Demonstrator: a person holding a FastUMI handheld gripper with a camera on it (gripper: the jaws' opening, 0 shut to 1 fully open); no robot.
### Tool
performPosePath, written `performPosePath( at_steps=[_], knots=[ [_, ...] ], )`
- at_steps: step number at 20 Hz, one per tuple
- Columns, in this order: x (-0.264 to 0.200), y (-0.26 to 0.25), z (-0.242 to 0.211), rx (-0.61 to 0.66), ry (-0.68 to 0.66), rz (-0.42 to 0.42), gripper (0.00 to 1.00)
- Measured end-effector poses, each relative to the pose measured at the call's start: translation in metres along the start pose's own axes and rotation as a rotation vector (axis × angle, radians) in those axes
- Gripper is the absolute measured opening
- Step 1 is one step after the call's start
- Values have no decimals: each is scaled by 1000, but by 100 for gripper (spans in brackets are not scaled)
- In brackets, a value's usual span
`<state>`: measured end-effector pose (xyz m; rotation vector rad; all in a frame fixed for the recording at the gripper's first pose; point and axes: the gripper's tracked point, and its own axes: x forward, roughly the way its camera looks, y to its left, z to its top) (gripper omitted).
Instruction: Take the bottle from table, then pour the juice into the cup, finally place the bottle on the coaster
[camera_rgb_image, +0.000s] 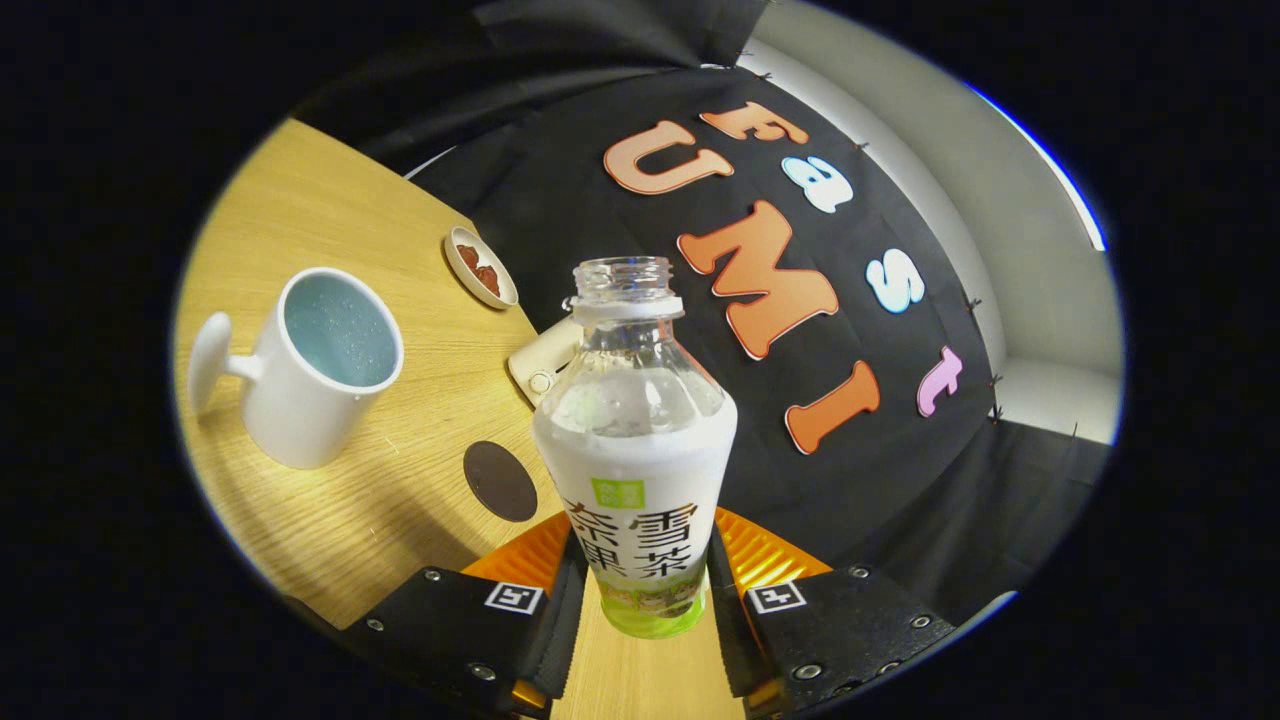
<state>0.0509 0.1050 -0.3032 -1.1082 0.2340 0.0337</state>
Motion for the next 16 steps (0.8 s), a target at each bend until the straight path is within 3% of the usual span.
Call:
performPosePath(
  at_steps=[16],
  knots=[
    [3,19,23,-362,-100,-12,60]
  ],
)
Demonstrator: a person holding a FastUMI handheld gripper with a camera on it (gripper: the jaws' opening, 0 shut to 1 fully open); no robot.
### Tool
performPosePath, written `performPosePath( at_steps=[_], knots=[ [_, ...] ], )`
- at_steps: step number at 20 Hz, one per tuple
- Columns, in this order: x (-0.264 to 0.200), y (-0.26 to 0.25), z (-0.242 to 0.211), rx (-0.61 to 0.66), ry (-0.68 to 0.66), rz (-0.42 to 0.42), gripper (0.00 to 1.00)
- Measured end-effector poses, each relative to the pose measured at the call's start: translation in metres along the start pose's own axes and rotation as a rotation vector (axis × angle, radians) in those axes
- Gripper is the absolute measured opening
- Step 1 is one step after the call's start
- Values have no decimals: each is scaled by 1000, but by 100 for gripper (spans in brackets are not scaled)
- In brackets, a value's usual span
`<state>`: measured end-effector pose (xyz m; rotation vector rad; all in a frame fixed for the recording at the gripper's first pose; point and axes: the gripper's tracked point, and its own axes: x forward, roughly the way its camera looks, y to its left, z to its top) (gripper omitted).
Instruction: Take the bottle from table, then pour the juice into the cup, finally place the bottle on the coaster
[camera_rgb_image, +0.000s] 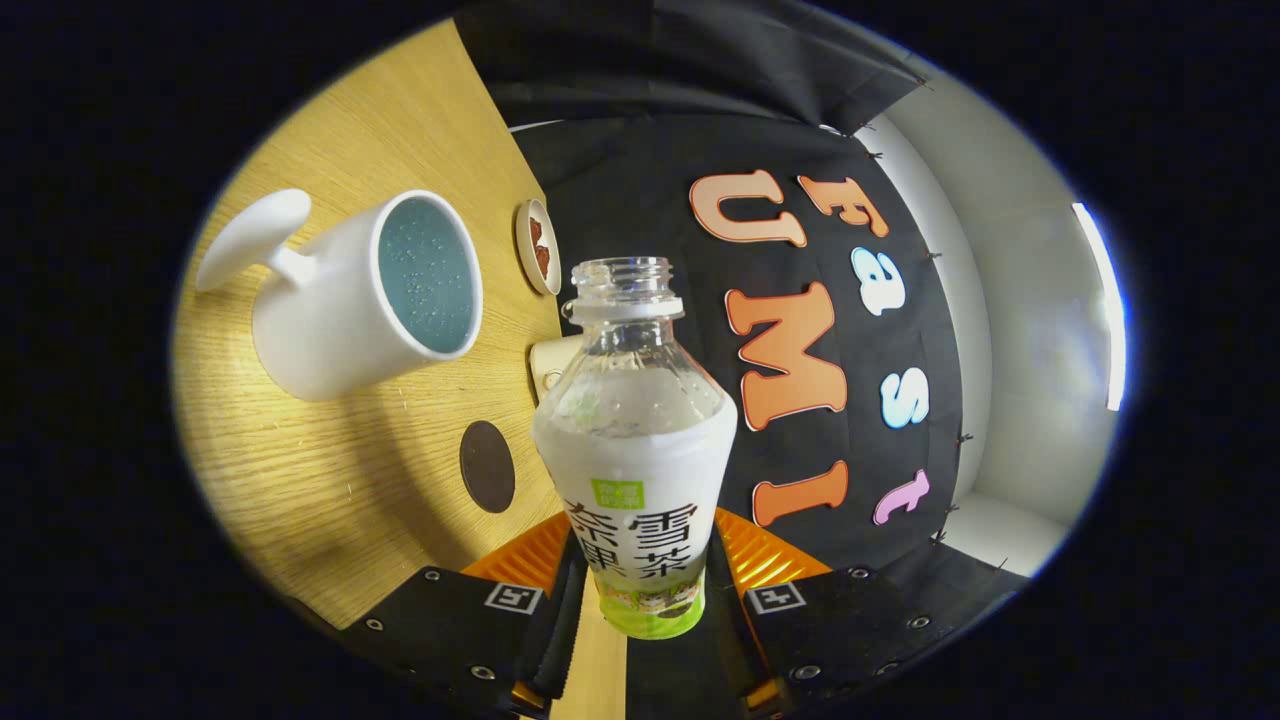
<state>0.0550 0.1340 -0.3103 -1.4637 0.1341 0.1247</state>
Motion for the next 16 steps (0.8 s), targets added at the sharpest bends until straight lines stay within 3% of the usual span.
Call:
performPosePath(
  at_steps=[16],
  knots=[
    [4,2,5,-215,-13,-44,60]
  ],
)
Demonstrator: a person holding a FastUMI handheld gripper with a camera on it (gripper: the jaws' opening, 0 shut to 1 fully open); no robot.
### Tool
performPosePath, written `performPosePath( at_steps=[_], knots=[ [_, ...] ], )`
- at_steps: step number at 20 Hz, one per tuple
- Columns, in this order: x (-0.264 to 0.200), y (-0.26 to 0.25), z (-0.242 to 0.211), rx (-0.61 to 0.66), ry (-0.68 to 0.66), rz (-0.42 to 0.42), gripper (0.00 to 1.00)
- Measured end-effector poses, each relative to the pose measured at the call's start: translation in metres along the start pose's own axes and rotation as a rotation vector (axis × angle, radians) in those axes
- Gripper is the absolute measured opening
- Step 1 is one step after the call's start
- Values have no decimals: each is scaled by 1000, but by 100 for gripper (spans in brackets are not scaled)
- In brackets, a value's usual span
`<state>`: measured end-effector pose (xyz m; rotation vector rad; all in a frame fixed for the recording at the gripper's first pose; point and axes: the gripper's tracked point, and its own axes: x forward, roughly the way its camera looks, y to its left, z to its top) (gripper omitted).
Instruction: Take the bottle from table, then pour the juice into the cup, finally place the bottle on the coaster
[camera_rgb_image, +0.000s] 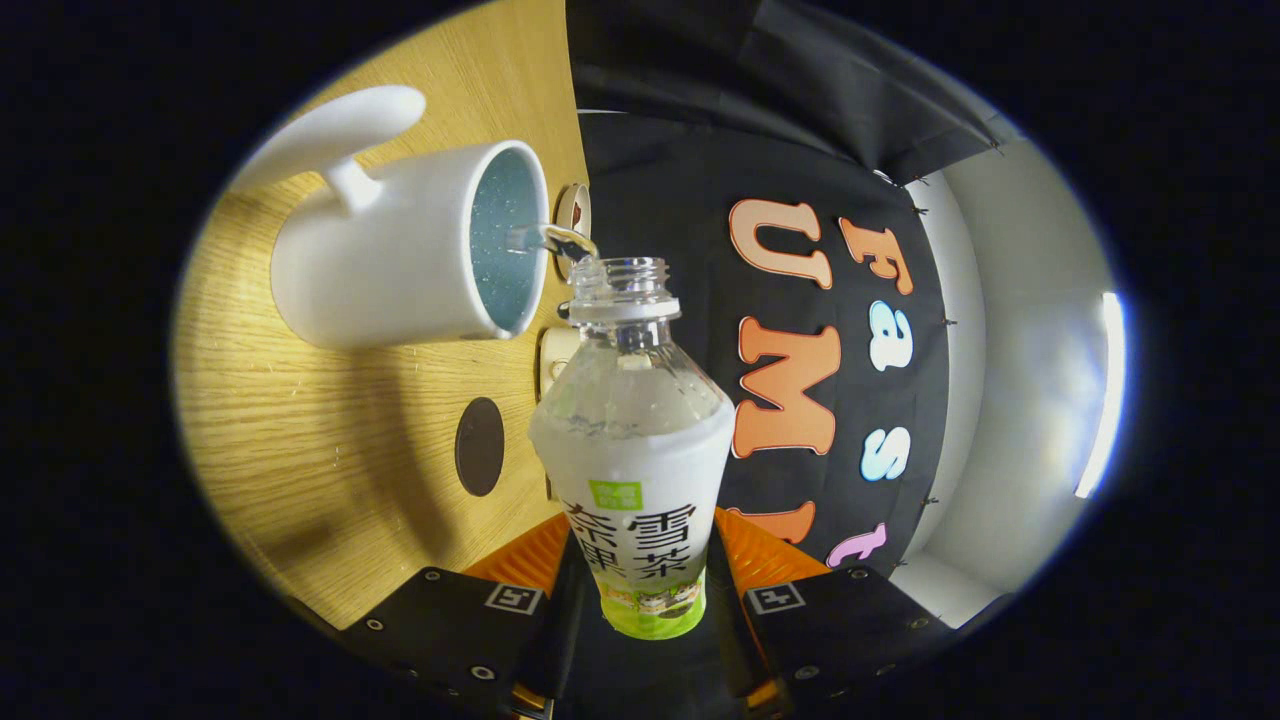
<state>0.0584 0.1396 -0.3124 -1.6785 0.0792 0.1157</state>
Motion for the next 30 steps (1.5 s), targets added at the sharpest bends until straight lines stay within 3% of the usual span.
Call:
performPosePath(
  at_steps=[13,30],
  knots=[
    [1,-7,-4,-57,11,-7,60],
    [8,-29,-5,-146,2,-76,60]
  ],
)
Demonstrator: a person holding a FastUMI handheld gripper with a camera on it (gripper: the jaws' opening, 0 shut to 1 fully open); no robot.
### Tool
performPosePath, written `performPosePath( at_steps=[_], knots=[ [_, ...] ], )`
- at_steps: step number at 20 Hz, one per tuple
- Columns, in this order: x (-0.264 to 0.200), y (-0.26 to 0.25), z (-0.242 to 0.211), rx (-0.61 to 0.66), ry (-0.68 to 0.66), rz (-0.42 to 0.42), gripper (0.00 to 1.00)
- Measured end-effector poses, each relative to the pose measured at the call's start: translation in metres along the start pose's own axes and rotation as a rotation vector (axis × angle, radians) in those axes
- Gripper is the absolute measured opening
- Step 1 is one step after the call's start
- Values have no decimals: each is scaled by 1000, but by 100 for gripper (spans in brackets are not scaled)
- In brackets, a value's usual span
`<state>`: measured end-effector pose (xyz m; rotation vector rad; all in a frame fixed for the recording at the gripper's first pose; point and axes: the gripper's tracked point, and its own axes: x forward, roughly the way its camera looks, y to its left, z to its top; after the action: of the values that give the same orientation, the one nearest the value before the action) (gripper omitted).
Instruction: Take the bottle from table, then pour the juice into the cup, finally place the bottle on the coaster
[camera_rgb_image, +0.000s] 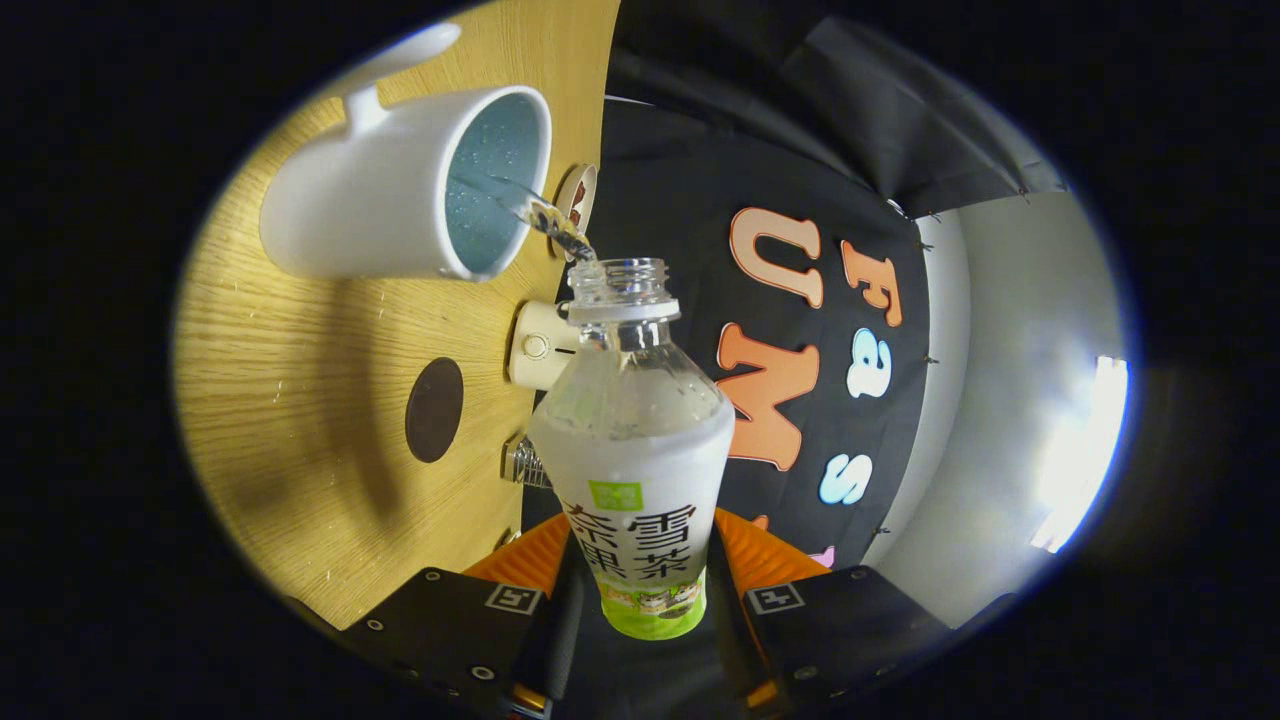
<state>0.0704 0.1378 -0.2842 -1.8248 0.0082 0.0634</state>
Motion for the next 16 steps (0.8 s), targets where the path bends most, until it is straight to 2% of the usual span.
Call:
performPosePath(
  at_steps=[16],
  knots=[
    [1,-22,7,-77,-35,-62,59]
  ],
)
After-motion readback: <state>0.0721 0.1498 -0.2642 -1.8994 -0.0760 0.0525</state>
